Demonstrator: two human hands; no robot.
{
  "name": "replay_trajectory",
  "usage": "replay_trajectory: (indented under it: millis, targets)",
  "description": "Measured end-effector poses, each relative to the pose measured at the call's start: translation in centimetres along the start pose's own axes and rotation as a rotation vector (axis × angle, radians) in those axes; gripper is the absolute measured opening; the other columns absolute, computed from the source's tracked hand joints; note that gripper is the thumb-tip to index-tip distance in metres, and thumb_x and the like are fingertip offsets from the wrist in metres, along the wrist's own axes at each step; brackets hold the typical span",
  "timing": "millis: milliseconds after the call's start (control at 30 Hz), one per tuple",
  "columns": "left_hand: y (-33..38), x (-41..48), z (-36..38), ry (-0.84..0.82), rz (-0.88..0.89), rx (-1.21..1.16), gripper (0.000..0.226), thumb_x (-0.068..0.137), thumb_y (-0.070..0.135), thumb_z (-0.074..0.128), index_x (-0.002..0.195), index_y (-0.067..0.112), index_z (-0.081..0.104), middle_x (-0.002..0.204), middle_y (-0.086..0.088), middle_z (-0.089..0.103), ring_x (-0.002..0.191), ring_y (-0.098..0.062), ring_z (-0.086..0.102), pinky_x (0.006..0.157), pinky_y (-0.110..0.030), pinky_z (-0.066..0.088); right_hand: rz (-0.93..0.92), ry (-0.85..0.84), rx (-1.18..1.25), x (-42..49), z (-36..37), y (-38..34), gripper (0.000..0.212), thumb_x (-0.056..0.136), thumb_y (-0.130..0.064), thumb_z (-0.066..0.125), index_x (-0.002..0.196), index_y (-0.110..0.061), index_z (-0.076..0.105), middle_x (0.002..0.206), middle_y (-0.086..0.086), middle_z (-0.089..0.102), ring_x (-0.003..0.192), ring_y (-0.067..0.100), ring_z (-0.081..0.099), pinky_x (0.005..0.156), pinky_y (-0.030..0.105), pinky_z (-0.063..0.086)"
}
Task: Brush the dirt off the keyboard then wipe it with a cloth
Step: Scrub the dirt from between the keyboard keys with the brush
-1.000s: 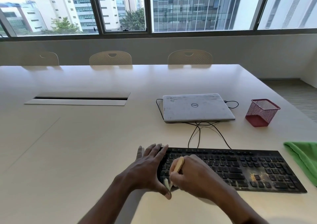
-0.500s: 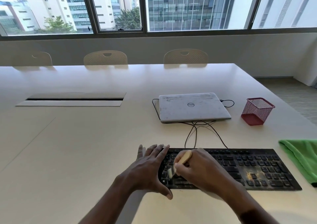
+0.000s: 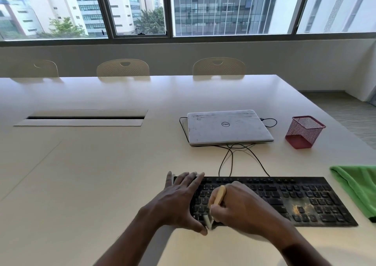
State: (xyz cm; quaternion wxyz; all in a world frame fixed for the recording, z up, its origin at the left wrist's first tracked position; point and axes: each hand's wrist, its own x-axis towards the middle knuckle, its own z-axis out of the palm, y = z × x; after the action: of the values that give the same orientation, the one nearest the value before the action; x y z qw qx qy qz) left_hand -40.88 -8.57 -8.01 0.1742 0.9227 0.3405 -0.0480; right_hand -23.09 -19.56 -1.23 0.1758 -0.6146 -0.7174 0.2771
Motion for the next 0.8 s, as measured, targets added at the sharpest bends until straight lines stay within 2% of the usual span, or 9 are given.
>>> replay_trajectory:
  millis: [100,233,333,400,500,567,667,733,800]
  targets:
    - [0.1,0.2,-0.1,-0.011,0.008,-0.005,0.147,0.062,0.081,0.076,0.159,0.029,-0.02,0.171,0.004,-0.004,0.155,-0.015,-0.012,0.121,-0.051,-0.022,-0.031,0.052,0.008,0.1,-0.3,0.2,0.022,0.095,-0.025,0.056,0.081,-0.016,0.071,0.07,0.007,0.068,0.049,0.009,0.046,0.055,0.019,0.047]
    - [0.5,0.5,-0.2,-0.018,0.026,0.004,0.149,0.059,0.082,0.077,0.159,0.028,-0.019,0.171,0.002,-0.004,0.155,-0.016,-0.012,0.121,-0.054,-0.02,-0.023,-0.062,-0.047,-0.5,-0.4,0.5,0.016,0.091,-0.027,0.059,0.081,-0.021,0.069,0.073,0.001,0.07,0.055,0.006,0.054,0.063,0.022,0.054]
    - [0.7,0.8,-0.2,-0.024,0.034,0.015,0.149,0.059,0.083,0.076,0.16,0.028,-0.019,0.171,0.002,-0.005,0.155,-0.017,-0.012,0.121,-0.055,-0.02,0.0,0.038,-0.089,-0.8,-1.4,1.1,0.016,0.087,-0.029,0.059,0.076,-0.021,0.068,0.07,0.001,0.069,0.058,0.014,0.059,0.06,0.019,0.051]
    - [0.7,0.9,-0.3,-0.033,0.037,0.019,0.148,0.06,0.083,0.076,0.159,0.028,-0.02,0.171,0.002,-0.006,0.155,-0.017,-0.013,0.121,-0.055,-0.02,-0.025,0.058,-0.052,-1.0,-1.5,1.2,0.016,0.089,-0.03,0.058,0.077,-0.024,0.067,0.07,-0.003,0.069,0.06,0.014,0.059,0.062,0.016,0.049]
    - [0.9,1.1,-0.2,-0.03,0.052,0.027,0.148,0.06,0.084,0.075,0.159,0.028,-0.02,0.171,0.002,-0.005,0.155,-0.016,-0.012,0.121,-0.054,-0.021,-0.045,-0.001,-0.078,-1.5,-0.9,1.3,0.017,0.091,-0.031,0.056,0.079,-0.025,0.067,0.069,-0.005,0.067,0.062,0.013,0.06,0.083,0.022,0.055]
    - [1.0,1.2,-0.1,-0.021,0.056,0.031,0.148,0.059,0.084,0.075,0.16,0.028,-0.019,0.171,0.002,-0.003,0.155,-0.016,-0.01,0.121,-0.055,-0.021,0.001,0.028,-0.144,-2.0,-1.1,1.8,0.019,0.088,-0.032,0.057,0.077,-0.02,0.066,0.069,-0.001,0.067,0.066,0.017,0.062,0.092,0.022,0.05]
    - [1.0,1.2,-0.2,-0.026,0.059,0.035,0.148,0.06,0.084,0.075,0.16,0.028,-0.018,0.171,0.001,-0.002,0.155,-0.017,-0.009,0.12,-0.055,-0.022,0.035,0.112,-0.116,-2.4,-1.6,2.1,0.019,0.089,-0.032,0.057,0.072,-0.025,0.064,0.069,-0.001,0.068,0.064,0.015,0.06,0.077,0.01,0.047]
    - [1.1,1.4,-0.3,-0.025,0.065,0.037,0.148,0.06,0.085,0.074,0.16,0.027,-0.018,0.171,0.0,-0.001,0.156,-0.017,-0.008,0.12,-0.054,-0.022,0.011,0.107,-0.075,-2.5,-1.3,1.8,0.018,0.092,-0.035,0.056,0.075,-0.034,0.062,0.072,-0.008,0.069,0.069,0.01,0.063,0.081,0.012,0.048]
    - [1.4,1.6,-0.3,-0.014,0.069,0.044,0.148,0.059,0.086,0.073,0.16,0.027,-0.018,0.171,0.0,0.001,0.155,-0.016,-0.006,0.121,-0.055,-0.02,-0.003,0.101,-0.088,-2.5,-0.5,1.5,0.017,0.091,-0.037,0.055,0.078,-0.032,0.064,0.072,-0.009,0.069,0.069,0.009,0.063,0.08,0.013,0.048]
